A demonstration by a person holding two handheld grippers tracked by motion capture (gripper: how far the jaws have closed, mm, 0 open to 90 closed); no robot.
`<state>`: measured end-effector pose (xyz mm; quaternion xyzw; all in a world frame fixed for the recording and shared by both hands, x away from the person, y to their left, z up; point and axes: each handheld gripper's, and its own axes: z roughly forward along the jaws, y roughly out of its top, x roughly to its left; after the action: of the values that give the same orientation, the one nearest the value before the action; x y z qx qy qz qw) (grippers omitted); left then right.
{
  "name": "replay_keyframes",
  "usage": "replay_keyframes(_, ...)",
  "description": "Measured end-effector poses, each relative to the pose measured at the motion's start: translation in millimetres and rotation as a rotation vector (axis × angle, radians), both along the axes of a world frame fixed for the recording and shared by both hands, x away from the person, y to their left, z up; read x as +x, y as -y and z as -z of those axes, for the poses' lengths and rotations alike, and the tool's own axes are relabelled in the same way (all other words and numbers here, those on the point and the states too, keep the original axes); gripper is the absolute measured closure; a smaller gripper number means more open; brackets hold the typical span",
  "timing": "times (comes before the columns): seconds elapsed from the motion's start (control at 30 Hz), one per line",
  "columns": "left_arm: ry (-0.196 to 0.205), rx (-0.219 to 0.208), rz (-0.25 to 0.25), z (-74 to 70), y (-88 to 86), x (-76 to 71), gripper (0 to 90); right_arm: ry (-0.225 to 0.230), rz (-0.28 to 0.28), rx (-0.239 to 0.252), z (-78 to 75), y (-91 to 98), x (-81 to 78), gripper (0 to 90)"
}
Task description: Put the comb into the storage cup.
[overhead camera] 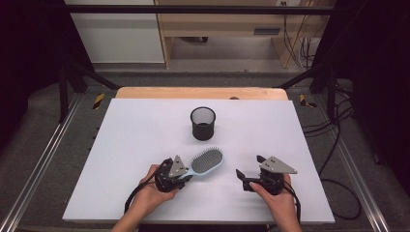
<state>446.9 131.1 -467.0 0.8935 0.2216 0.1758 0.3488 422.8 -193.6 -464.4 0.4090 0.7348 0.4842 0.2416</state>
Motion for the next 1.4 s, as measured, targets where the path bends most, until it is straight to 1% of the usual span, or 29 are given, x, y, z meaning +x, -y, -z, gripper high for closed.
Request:
replay_keyframes(0.03, 0.004, -0.008, 0.0, 0.0, 1.2, 0.7, 69.6, -0.003, -0.01, 0.012, -0.5, -3.8, -0.3, 7.8)
replay_keyframes(0.07, 0.02, -0.008, -0.001, -0.5, 2.3, 1.4, 69.6, -0.003, -0.015, 0.017, -0.6, -5.4, -0.4, 7.9)
replay_keyframes(0.1, 0.02, -0.008, -0.001, -0.5, 2.3, 1.4, 69.6, -0.003, -0.015, 0.017, -0.6, -5.4, -0.4, 7.9)
replay_keyframes(0.17, 0.028, -0.024, -0.012, -1.4, 3.2, 2.1, 69.6, -0.011, -0.029, 0.037, -1.4, -10.6, -0.9, 7.7)
replay_keyframes(0.23, 0.034, -0.04, -0.02, -2.4, 3.7, 2.8, 69.6, -0.028, -0.047, 0.065, -2.2, -17.0, -1.0, 7.5)
replay_keyframes(0.27, 0.039, -0.043, -0.025, -3.1, 3.9, 3.0, 69.6, -0.041, -0.065, 0.087, -3.3, -24.1, -0.6, 7.3)
replay_keyframes(0.3, 0.043, -0.049, -0.032, -3.8, 4.3, 3.0, 69.6, -0.041, -0.065, 0.087, -3.3, -24.1, -0.6, 7.3)
replay_keyframes(0.37, 0.054, -0.064, -0.038, -5.6, 4.9, 3.3, 69.6, -0.057, -0.078, 0.116, -4.6, -31.2, 0.5, 7.3)
replay_keyframes(0.4, 0.06, -0.065, -0.039, -7.1, 5.0, 3.3, 69.6, -0.064, -0.086, 0.132, -5.3, -34.6, 1.5, 7.3)
replay_keyframes(0.43, 0.066, -0.077, -0.041, -8.8, 5.3, 3.3, 69.6, -0.082, -0.093, 0.183, -7.7, -41.3, 3.9, 7.2)
replay_keyframes(0.47, 0.068, -0.081, -0.039, -10.0, 5.5, 3.4, 69.6, -0.082, -0.093, 0.183, -7.7, -41.3, 3.9, 7.2)
replay_keyframes(0.5, 0.077, -0.087, -0.044, -11.6, 6.1, 3.0, 69.6, -0.09, -0.096, 0.224, -9.4, -44.6, 6.8, 6.7)
replay_keyframes(0.53, 0.079, -0.092, -0.043, -13.6, 6.4, 3.2, 69.6, -0.09, -0.096, 0.224, -9.4, -44.6, 6.8, 6.7)
replay_keyframes(0.57, 0.087, -0.095, -0.043, -15.7, 7.1, 3.2, 69.6, -0.097, -0.091, 0.268, -12.0, -48.1, 10.7, 6.5)
replay_keyframes(0.6, 0.093, -0.1, -0.044, -17.8, 7.7, 3.4, 69.6, -0.097, -0.091, 0.268, -12.0, -48.1, 10.7, 6.5)
replay_keyframes(0.77, 0.13, -0.145, -0.063, -28.7, 12.3, 3.3, 69.6, -0.116, -0.099, 0.338, -21.2, -59.2, 21.4, 6.4)
replay_keyframes(0.8, 0.135, -0.152, -0.063, -31.0, 13.7, 3.4, 69.6, -0.126, -0.103, 0.362, -25.0, -64.4, 26.2, 6.4)
replay_keyframes(0.87, 0.16, -0.168, -0.07, -37.9, 18.0, 3.1, 69.6, -0.135, -0.111, 0.396, -30.1, -69.5, 30.5, 6.4)
replay_keyframes(0.9, 0.16, -0.168, -0.07, -37.9, 18.0, 3.1, 69.6, -0.133, -0.112, 0.405, -32.3, -71.1, 32.1, 6.4)
replay_keyframes(0.93, 0.173, -0.177, -0.074, -41.3, 19.5, 3.1, 69.6, -0.133, -0.112, 0.405, -32.3, -71.1, 32.1, 6.4)
replay_keyframes(0.97, 0.178, -0.187, -0.075, -44.1, 20.7, 3.4, 69.6, -0.128, -0.111, 0.434, -39.3, -74.8, 36.5, 6.5)
replay_keyframes(1.03, 0.186, -0.205, -0.078, -49.0, 22.6, 4.0, 69.6, -0.125, -0.108, 0.445, -42.3, -75.8, 38.2, 6.6)
replay_keyframes(1.07, 0.194, -0.211, -0.081, -52.6, 24.2, 3.8, 69.6, -0.121, -0.103, 0.471, -48.2, -76.6, 41.9, 7.0)
replay_keyframes(1.1, 0.194, -0.211, -0.081, -52.6, 24.2, 3.8, 69.6, -0.126, -0.102, 0.493, -50.1, -76.6, 43.2, 7.3)
replay_keyframes(1.13, 0.202, -0.221, -0.08, -54.4, 25.3, 3.6, 69.6, -0.126, -0.102, 0.493, -50.1, -76.6, 43.2, 7.3)
replay_keyframes(1.17, 0.211, -0.222, -0.085, -55.7, 26.0, 3.3, 69.6, -0.136, -0.098, 0.539, -55.5, -76.3, 47.4, 8.0)
replay_keyframes(1.23, 0.226, -0.228, -0.095, -57.7, 27.7, 3.2, 69.6, -0.128, -0.093, 0.543, -59.2, -76.2, 50.4, 8.7)
replay_keyframes(1.27, 0.226, -0.228, -0.095, -57.7, 27.7, 3.2, 69.6, -0.122, -0.09, 0.543, -59.7, -76.2, 51.7, 8.8)
replay_keyframes(1.4, 0.243, -0.232, -0.099, -59.3, 29.2, 3.1, 69.6, -0.135, -0.083, 0.558, -61.1, -76.7, 54.6, 9.4)
